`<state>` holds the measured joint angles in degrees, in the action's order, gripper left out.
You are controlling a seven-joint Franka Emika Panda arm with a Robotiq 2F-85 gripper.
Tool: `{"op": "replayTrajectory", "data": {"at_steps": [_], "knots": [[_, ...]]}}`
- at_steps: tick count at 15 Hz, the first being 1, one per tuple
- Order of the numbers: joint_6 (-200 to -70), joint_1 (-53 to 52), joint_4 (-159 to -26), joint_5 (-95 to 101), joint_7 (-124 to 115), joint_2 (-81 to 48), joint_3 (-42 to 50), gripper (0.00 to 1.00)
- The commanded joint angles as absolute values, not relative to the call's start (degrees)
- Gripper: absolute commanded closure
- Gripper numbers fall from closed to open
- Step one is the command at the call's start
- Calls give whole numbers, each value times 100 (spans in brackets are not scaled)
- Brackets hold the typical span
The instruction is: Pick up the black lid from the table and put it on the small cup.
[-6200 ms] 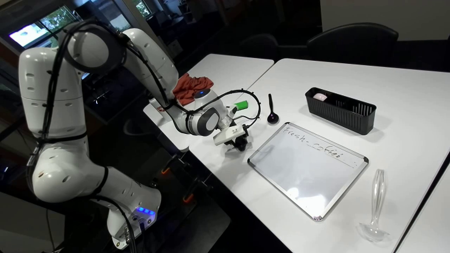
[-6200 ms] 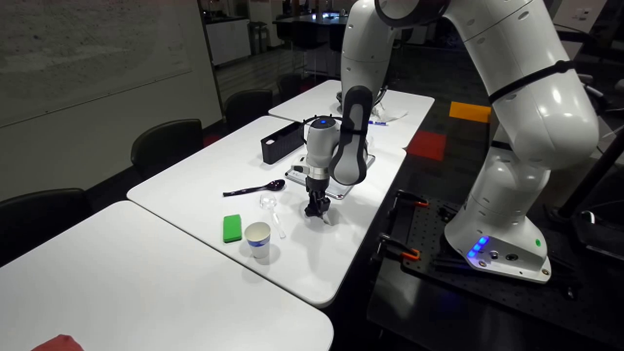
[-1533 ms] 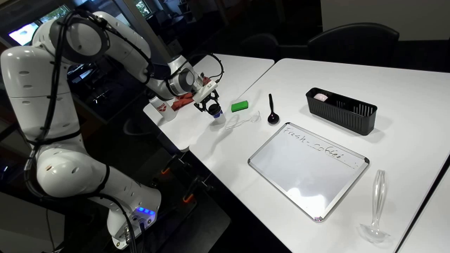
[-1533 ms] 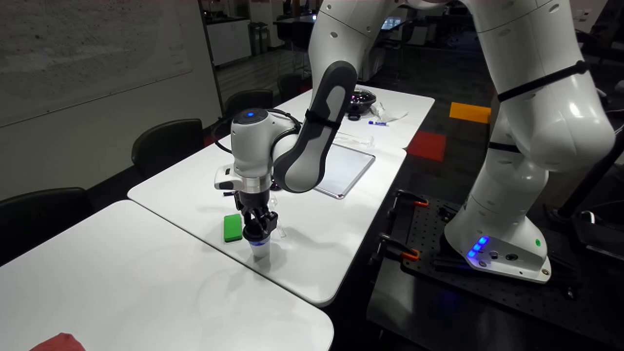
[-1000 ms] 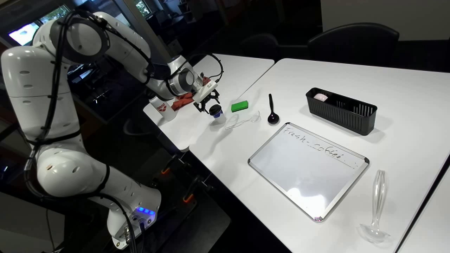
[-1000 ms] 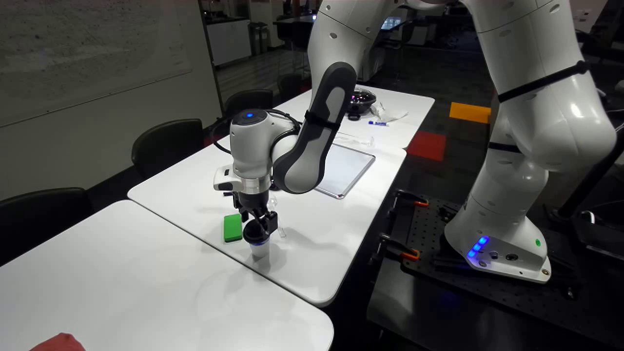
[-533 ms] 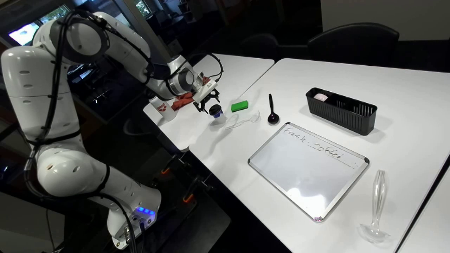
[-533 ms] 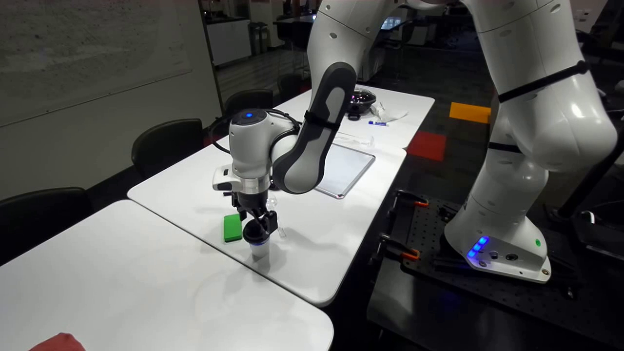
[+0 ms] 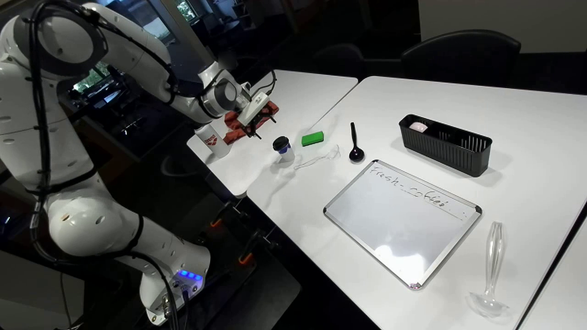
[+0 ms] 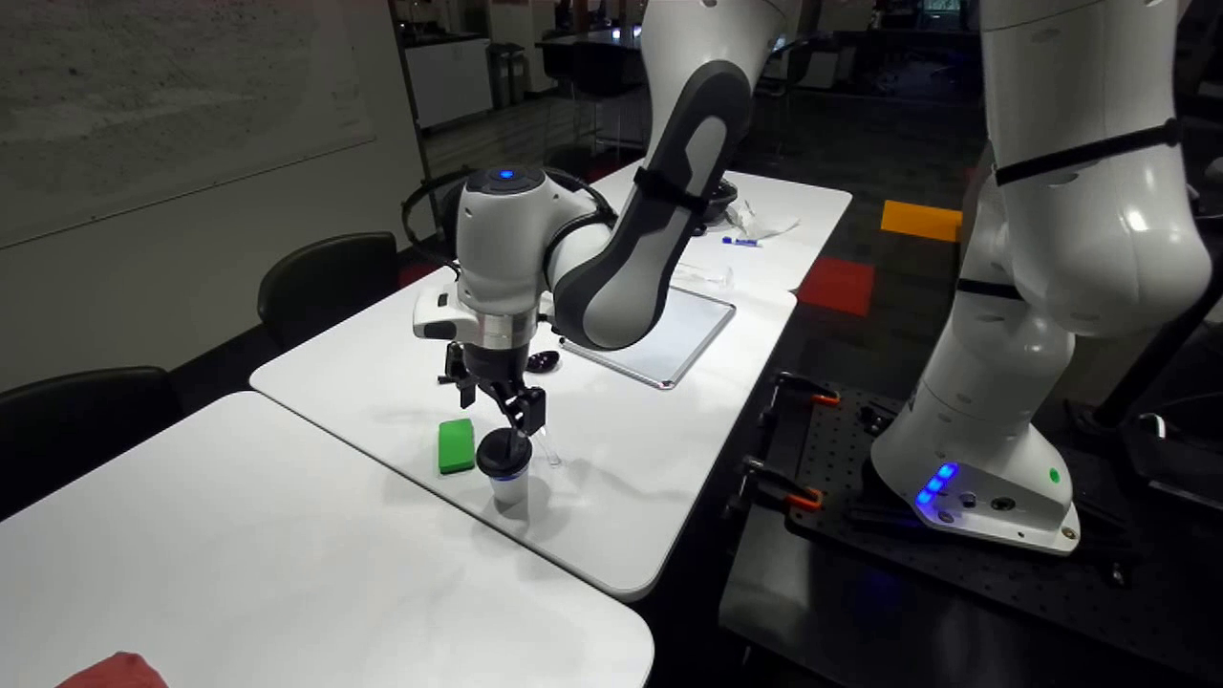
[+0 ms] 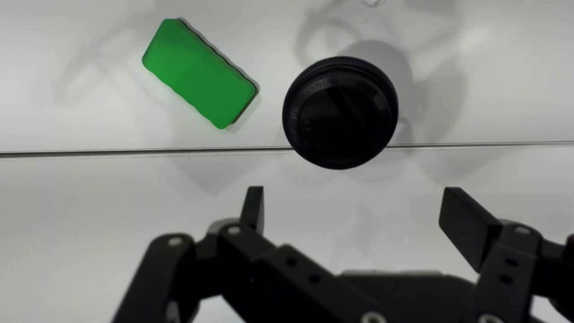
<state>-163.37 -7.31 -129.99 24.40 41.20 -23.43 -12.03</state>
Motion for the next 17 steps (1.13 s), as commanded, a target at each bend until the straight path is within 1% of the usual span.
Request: {"op": "replayTrajectory", "data": {"at_steps": [1,5,10,12,13,17], "knots": [[-16248,-851,-13862,2503,3843,-953,-1176,0],[-16054,-870,-14258,2471,3714,30,-1153,0],[-15971,-869,-14643,2463,3750,782,-1064,0],[-15989,-869,-14793,2450,3772,964,-1011,0],[-16098,-892,-14528,2456,3870,599,-1006,0],[-16100,-892,-14564,2456,3872,613,-993,0]]}}
